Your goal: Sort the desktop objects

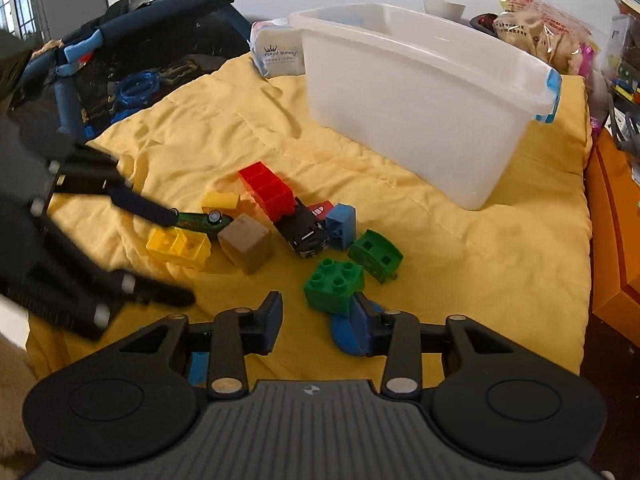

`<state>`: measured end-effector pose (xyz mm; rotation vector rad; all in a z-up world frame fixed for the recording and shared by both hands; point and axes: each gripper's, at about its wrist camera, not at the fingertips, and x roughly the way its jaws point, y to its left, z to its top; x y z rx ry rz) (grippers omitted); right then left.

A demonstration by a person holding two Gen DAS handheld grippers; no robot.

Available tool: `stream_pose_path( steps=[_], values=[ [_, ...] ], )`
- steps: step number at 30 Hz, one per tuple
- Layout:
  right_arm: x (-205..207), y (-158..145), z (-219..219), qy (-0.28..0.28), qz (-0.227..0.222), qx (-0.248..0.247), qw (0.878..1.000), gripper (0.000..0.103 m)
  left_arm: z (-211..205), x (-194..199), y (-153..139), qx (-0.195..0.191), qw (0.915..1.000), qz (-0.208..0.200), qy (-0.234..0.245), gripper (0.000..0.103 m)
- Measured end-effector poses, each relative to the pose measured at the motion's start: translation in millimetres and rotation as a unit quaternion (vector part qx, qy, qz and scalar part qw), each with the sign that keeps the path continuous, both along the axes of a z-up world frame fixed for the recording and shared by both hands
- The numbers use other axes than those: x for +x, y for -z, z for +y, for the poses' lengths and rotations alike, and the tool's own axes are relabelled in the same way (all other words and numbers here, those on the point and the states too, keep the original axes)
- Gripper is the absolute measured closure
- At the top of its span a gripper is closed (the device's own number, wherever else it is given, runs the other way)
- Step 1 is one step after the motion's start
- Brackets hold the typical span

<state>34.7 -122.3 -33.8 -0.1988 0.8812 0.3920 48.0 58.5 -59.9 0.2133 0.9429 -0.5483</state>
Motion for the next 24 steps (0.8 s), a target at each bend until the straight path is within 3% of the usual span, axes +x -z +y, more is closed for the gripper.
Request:
stream_pose_path(
  steps=[4, 9, 14, 17, 19, 22, 24],
  values=[
    [2, 7, 8, -0.014, -0.005, -0.014, 1.000, 0.062, 2, -3, 6, 0.002, 1.0000, 0.004, -0.002, 0.033],
    [15, 18, 8, 0.034, -0.020, -0.040, 0.998, 0.056, 7, -3, 10, 0.009, 0.9999, 0.002, -0.011, 0.035],
    [27, 24, 7, 0.051, -0.025, -0.061, 0.997, 0.055, 9, 2, 19, 0.019, 0.9998, 0.004, -0.001, 0.044],
    [31, 27, 3, 0.053, -0.022, -0.056, 0.997, 0.056, 8, 8, 19, 0.032, 0.9994, -0.009, 0.004, 0.060],
    [29, 27, 2, 0.052, -0.024, -0.054, 0.997, 0.057, 10, 13, 18, 0.040, 0.9991, -0.014, 0.004, 0.080],
    [25, 24, 0, 0.056, -0.017, -0.043, 0.997, 0.062, 17, 18, 16, 0.024, 0.9997, 0.000, 0.004, 0.080],
    [17, 18, -1, 0.049, -0.016, -0.029, 0.998, 0.062, 20, 16, 15, 0.020, 0.9998, 0.006, 0.004, 0.088]
  ],
)
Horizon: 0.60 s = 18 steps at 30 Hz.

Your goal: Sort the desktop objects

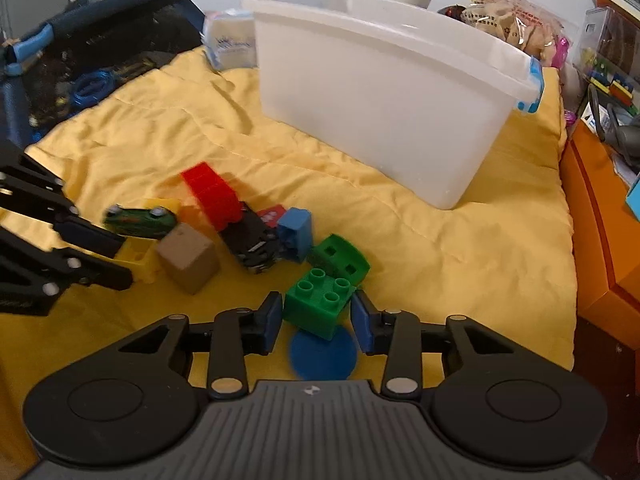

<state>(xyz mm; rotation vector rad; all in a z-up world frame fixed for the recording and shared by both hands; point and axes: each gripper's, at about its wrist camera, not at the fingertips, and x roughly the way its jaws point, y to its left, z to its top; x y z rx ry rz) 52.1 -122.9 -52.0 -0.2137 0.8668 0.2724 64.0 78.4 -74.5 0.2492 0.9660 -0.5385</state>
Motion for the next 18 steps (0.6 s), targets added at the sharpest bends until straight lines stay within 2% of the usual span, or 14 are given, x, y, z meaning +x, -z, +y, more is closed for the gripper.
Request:
stream_pose_path(
  steps=[2, 9, 11, 13, 15, 16, 18],
  values=[
    [-9, -5, 1, -0.016, 0.001, 0.010, 1.000, 0.066, 2, -4, -4, -0.007, 0.9999, 0.010, 0.002, 0.088],
    [-35, -11, 6, -0.049, 0.029, 0.049, 0.997, 0.066, -2, -25, -13, -0.036, 0.9982, 0.043, 0.020, 0.088],
    [-39, -8, 6, -0.055, 0.040, 0.071, 0.995, 0.066, -5, -28, -9, -0.032, 0.9981, 0.048, 0.024, 0.088],
    [-39, -1, 7, -0.049, 0.056, 0.068, 0.995, 0.065, -6, -30, -8, -0.021, 0.9991, 0.034, 0.015, 0.085],
    [-41, 1, 5, -0.037, 0.056, 0.065, 0.996, 0.064, -4, -30, -13, -0.020, 0.9997, 0.011, 0.007, 0.075],
    [-41, 1, 3, -0.034, 0.056, 0.068, 0.996, 0.061, -3, -30, -15, -0.018, 0.9998, -0.001, 0.001, 0.067],
    [-41, 1, 0, -0.028, 0.053, 0.067, 0.996, 0.055, -2, -28, -17, -0.009, 0.9997, -0.021, 0.000, 0.057]
  ],
)
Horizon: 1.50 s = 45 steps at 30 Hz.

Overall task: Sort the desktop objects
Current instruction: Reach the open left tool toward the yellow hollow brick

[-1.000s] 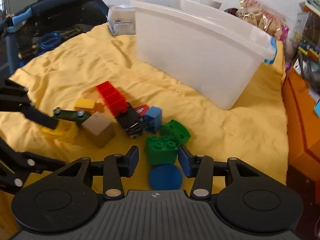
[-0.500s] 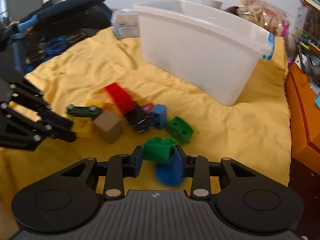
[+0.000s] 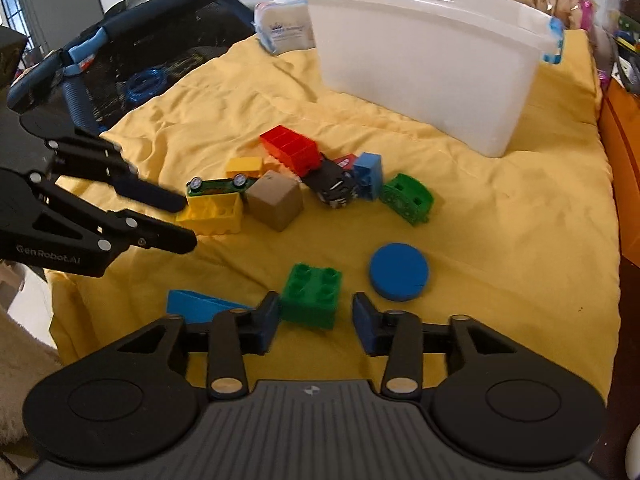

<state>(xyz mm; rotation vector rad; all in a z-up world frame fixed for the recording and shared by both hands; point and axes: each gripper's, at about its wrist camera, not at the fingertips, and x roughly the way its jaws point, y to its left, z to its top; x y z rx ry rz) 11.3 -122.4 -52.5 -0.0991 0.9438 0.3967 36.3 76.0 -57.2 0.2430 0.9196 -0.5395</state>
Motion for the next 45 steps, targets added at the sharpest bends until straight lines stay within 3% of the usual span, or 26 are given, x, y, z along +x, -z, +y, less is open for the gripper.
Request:
stream_pose_path(
  steps=[6, 9, 13, 14, 15, 16, 18, 21, 28, 32, 34, 43, 45],
  values=[
    [0, -1, 1, -0.007, -0.008, -0.004, 1.000, 0.054, -10, 13, 18, 0.036, 0.9990, 0.008, 0.024, 0.057],
    [0, -1, 2, -0.009, -0.010, -0.006, 1.000, 0.054, -13, 14, 22, 0.055, 0.9981, -0.015, 0.024, 0.055],
    [0, 1, 0, -0.001, -0.008, -0.003, 1.000, 0.053, -8, 22, 25, 0.044, 0.9985, -0.024, 0.024, 0.056],
    [0, 2, -1, 0.001, -0.006, -0.001, 1.000, 0.053, -8, 23, 25, 0.041, 0.9986, -0.022, 0.026, 0.058],
    [-1, 2, -2, 0.002, -0.005, 0.000, 1.000, 0.053, -6, 25, 23, 0.038, 0.9989, -0.016, 0.023, 0.069],
    [-1, 2, -3, 0.003, -0.005, 0.001, 1.000, 0.053, -4, 28, 21, 0.030, 0.9994, -0.011, 0.015, 0.086],
    [-2, 2, -2, 0.004, -0.005, 0.002, 1.000, 0.053, 5, 32, 19, -0.008, 0.9996, 0.025, 0.006, 0.092],
    [-2, 3, -3, 0.004, -0.005, 0.003, 1.000, 0.053, 2, 21, 18, -0.009, 0.9986, 0.047, 0.023, 0.093],
    [0, 4, -2, -0.001, -0.004, 0.005, 1.000, 0.053, -12, -8, 0, -0.062, 0.9931, 0.076, 0.064, 0.090],
    [1, 4, 1, -0.010, -0.004, 0.005, 1.000, 0.053, -12, -6, 2, -0.037, 0.9975, 0.053, 0.029, 0.080],
    [1, 4, 2, -0.011, -0.005, 0.005, 1.000, 0.051, -9, -4, -1, -0.035, 0.9981, 0.043, 0.026, 0.068],
    [0, 6, 0, -0.009, -0.001, 0.007, 1.000, 0.049, -10, -5, 11, 0.012, 0.9989, 0.030, 0.034, 0.067],
    [0, 6, -1, -0.008, 0.000, 0.009, 1.000, 0.049, -11, -10, 5, 0.011, 0.9989, 0.011, 0.045, 0.061]
  ],
)
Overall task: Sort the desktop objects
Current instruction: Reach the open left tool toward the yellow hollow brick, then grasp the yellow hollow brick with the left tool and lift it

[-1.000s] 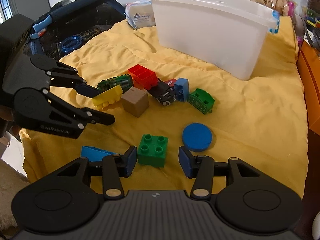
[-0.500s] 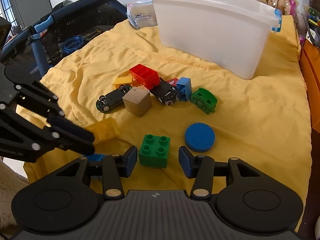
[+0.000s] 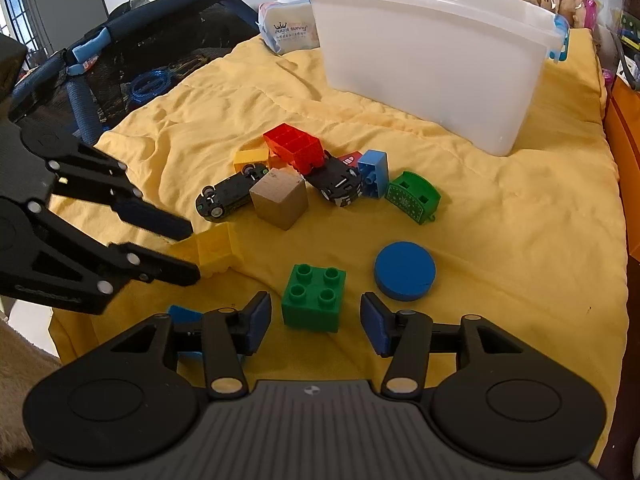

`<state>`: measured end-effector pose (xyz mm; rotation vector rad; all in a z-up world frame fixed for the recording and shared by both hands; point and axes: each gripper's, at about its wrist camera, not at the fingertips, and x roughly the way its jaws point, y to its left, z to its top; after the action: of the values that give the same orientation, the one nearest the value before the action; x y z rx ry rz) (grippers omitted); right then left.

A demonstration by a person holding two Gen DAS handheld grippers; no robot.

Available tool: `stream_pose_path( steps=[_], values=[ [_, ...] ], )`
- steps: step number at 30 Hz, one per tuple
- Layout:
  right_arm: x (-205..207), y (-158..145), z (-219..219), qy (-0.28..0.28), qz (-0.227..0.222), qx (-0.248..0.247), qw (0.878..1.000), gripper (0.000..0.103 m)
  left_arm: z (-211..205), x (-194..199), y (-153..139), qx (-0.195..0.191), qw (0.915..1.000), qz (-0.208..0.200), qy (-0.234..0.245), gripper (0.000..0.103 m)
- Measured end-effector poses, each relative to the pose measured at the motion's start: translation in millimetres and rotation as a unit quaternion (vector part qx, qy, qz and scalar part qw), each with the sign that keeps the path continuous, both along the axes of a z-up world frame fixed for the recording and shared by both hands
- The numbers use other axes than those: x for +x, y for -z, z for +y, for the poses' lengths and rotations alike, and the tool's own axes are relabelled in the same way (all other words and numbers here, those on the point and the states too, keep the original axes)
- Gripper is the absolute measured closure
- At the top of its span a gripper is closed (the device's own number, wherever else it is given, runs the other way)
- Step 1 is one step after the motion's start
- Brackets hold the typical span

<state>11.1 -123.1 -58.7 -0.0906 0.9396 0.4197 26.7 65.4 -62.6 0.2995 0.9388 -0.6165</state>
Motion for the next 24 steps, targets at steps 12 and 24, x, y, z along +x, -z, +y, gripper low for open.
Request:
stream_pose_path(
  steps=[12, 24],
  values=[
    [-2, 1, -2, 0.004, 0.000, 0.001, 1.000, 0.048, -14, 0, 5, -0.013, 0.9990, 0.037, 0.021, 0.075],
    [-2, 3, 0, -0.001, 0.003, 0.003, 1.000, 0.047, 21, 4, -3, 0.003, 0.9958, -0.007, -0.091, 0.053]
  ],
)
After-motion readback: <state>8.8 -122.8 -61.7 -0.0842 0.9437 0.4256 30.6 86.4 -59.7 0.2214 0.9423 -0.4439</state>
